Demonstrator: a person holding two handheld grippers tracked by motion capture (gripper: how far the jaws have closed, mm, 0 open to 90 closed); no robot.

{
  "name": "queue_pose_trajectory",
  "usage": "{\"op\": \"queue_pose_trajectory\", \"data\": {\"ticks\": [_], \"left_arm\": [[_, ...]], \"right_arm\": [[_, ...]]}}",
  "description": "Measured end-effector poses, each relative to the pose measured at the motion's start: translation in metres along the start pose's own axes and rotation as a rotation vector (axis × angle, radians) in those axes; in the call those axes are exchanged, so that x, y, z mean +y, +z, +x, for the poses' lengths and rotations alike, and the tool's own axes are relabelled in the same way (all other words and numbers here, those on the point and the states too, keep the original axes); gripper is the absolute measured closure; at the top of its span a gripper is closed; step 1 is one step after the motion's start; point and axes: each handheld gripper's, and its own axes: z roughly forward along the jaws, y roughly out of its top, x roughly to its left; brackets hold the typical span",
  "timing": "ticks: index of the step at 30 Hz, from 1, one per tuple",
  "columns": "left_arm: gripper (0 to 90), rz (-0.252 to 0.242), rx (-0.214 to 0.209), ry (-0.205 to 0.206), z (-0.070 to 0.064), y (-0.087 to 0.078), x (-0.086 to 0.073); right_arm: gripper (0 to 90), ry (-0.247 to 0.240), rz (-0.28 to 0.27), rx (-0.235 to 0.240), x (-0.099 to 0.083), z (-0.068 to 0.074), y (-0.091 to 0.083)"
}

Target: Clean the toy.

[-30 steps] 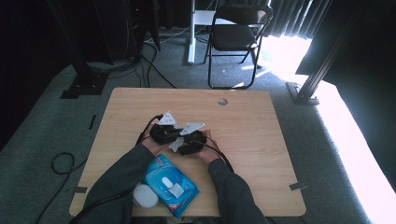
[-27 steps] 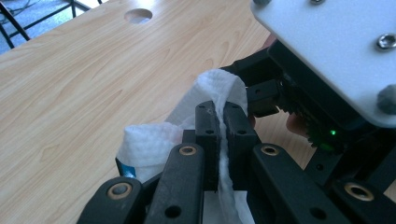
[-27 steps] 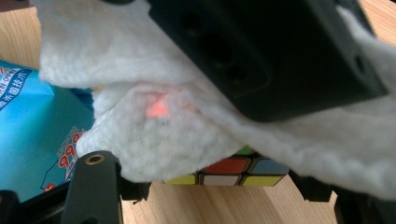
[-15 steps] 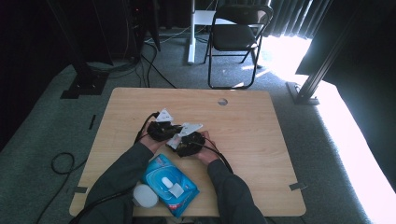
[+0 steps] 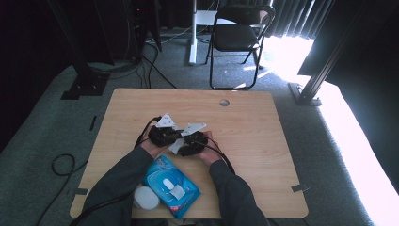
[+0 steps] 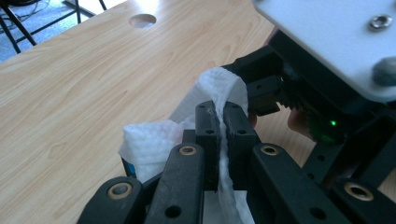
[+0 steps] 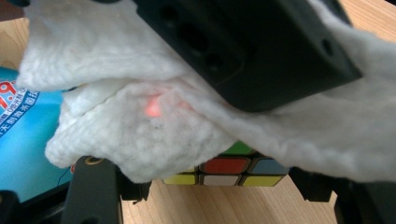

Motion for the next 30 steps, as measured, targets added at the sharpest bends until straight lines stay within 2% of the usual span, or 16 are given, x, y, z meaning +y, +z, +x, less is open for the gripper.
{"op": "queue_pose_trajectory", "data": {"ticks": [4, 7, 14, 17, 21, 30], "left_arm": [[86.7, 0.004, -0.008, 0.017, -0.003, -0.003, -0.003], [86.6, 0.004, -0.01, 0.032, -0.005, -0.008, -0.007], [86.7, 0.008, 0.002, 0.038, -0.004, -0.014, -0.01], [86.7, 0.013, 0.018, 0.031, 0.0, -0.017, -0.011], [86.7, 0.012, 0.054, -0.004, 0.009, -0.018, -0.013], [86.6, 0.019, 0.108, -0.049, 0.022, -0.012, -0.013]], "right_arm": [[34.3, 0.006, 0.004, -0.008, -0.001, -0.001, 0.0], [34.3, 0.026, 0.005, -0.03, -0.003, -0.007, -0.002], [34.3, 0.029, 0.001, -0.043, -0.003, -0.008, -0.004], [34.3, 0.038, 0.001, -0.052, -0.004, -0.01, -0.006], [34.3, 0.037, 0.002, -0.051, -0.005, -0.011, -0.007], [34.3, -0.006, 0.01, 0.001, -0.007, -0.001, -0.002]]}}
